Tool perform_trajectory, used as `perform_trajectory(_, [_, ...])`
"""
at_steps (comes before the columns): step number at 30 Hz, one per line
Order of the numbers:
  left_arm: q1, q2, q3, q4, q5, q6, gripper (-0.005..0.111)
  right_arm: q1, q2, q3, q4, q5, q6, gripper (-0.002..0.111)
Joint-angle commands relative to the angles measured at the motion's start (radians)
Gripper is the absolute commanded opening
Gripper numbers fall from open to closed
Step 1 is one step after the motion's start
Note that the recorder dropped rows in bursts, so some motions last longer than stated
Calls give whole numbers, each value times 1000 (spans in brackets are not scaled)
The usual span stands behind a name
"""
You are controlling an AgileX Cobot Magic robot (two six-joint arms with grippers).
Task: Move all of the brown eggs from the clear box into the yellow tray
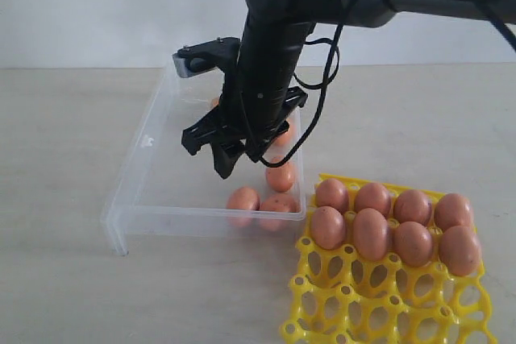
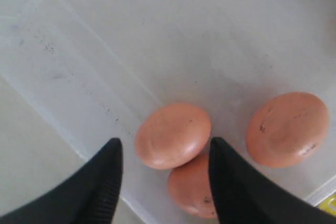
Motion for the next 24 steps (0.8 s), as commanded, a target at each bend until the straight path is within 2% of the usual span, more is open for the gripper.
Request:
perform_trajectory(1, [-1,-4,4,2,-4,0,4,2,3,0,-98,-67,135,51])
perform_trajectory(6, [-1,-4,4,2,-4,0,4,-1,16,0,-232,-41,271,51])
perform_trajectory(24, [-1,-4,4,2,-4,0,4,-1,171,0,-243,-72,401,51])
